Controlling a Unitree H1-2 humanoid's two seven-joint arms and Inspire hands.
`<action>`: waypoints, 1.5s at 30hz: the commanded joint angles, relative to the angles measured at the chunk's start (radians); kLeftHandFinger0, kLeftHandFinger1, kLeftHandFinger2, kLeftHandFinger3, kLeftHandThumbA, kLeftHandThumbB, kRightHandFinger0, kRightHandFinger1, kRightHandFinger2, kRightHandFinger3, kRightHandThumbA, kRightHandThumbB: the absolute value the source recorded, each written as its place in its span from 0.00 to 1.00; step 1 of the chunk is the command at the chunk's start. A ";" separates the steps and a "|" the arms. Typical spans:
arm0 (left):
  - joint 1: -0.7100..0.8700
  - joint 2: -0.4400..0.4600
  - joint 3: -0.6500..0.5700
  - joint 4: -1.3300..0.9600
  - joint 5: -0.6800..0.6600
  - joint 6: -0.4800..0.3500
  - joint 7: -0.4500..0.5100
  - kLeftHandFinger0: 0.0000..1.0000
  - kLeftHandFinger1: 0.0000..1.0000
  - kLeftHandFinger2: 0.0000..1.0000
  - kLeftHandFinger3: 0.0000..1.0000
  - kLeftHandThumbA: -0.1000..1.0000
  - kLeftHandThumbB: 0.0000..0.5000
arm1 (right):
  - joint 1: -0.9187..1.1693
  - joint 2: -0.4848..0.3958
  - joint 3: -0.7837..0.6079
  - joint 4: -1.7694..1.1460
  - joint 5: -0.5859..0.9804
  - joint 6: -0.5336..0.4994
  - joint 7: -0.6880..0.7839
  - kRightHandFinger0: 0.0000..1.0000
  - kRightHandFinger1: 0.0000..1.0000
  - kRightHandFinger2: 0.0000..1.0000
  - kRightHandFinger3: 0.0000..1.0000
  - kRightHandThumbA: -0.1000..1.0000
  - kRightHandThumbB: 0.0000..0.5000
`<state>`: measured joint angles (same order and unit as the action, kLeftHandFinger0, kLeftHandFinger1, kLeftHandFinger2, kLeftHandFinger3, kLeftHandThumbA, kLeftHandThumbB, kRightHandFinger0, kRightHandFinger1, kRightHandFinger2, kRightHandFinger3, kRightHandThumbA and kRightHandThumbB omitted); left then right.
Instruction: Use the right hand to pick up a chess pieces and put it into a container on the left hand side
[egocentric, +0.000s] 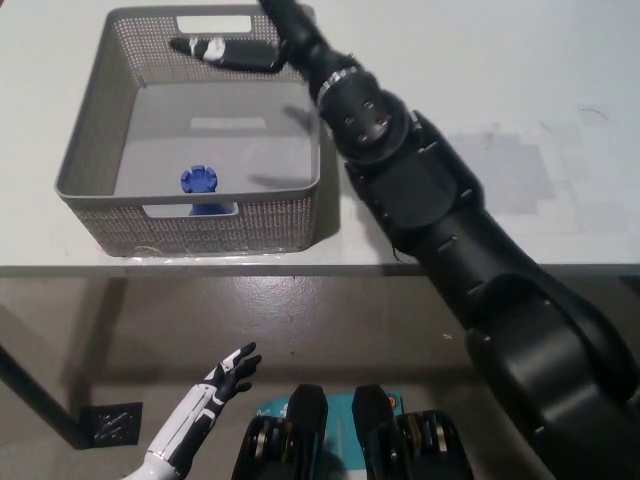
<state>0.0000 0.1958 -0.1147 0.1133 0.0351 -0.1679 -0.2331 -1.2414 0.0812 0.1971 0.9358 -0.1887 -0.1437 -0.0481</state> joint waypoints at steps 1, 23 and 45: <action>-0.023 0.017 -0.001 -0.010 -0.009 -0.016 -0.017 1.00 1.00 1.00 1.00 1.00 0.69 | 0.040 -0.081 -0.050 -0.359 0.017 0.083 0.039 1.00 1.00 1.00 1.00 1.00 0.76; 0.016 -0.011 0.085 -0.028 -0.058 -0.077 0.047 1.00 1.00 1.00 1.00 1.00 0.45 | 0.715 -0.191 -0.175 -1.024 0.144 0.008 0.049 1.00 1.00 1.00 1.00 1.00 0.74; 0.034 -0.033 0.184 -0.086 -0.106 -0.035 0.045 1.00 1.00 1.00 1.00 1.00 0.43 | 1.177 -0.135 -0.154 -0.868 0.194 -0.121 0.075 1.00 1.00 1.00 1.00 1.00 0.65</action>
<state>0.0248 0.1724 0.0615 0.0579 -0.0508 -0.1780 -0.2105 -0.0817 -0.0644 0.0396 0.0615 -0.0245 -0.1768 0.0052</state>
